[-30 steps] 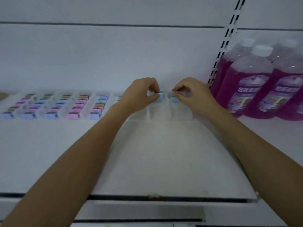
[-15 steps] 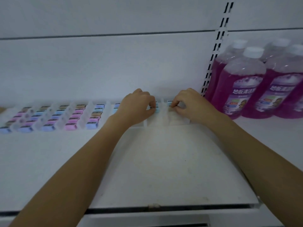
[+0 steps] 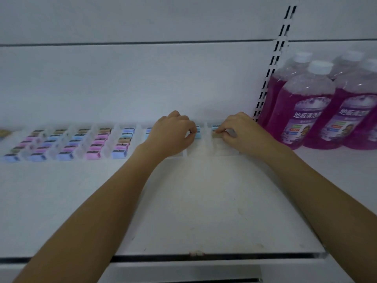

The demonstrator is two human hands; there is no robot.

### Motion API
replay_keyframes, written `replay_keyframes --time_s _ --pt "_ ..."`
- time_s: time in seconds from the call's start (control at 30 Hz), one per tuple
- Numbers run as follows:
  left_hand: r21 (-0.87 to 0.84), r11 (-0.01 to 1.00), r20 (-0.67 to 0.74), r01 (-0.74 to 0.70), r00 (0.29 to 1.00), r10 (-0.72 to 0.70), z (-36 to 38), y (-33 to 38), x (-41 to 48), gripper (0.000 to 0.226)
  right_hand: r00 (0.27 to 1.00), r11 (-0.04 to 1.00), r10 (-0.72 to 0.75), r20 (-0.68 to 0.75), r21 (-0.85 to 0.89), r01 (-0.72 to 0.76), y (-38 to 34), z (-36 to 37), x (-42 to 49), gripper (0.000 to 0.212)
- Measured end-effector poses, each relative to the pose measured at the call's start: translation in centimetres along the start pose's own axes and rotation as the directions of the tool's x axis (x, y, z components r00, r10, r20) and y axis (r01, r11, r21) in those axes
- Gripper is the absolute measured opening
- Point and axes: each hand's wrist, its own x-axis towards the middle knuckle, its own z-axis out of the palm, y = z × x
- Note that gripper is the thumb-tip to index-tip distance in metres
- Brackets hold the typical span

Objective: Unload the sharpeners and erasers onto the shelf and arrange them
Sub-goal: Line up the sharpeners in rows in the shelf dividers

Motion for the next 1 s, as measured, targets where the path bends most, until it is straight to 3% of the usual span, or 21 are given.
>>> replay_keyframes --time_s 0.7,0.9,1.0 --pt "-0.003 1.000 -0.004 -0.015 1.000 0.015 0.1 -0.2 0.0 0.029 1.000 1.000 -0.009 0.013 -0.001 0.009 -0.4 -0.4 -0.2 0.024" --pt "0.006 0.999 -0.012 -0.031 0.999 0.031 0.3 -0.5 0.2 0.030 0.997 0.996 0.069 -0.043 0.060 -0.067 -0.4 -0.3 -0.3 0.025" --pt "-0.027 0.999 -0.083 -0.027 0.996 0.025 -0.7 -1.0 0.2 0.029 0.990 0.993 0.082 -0.112 0.098 -0.071 -0.4 -0.3 -0.2 0.028"
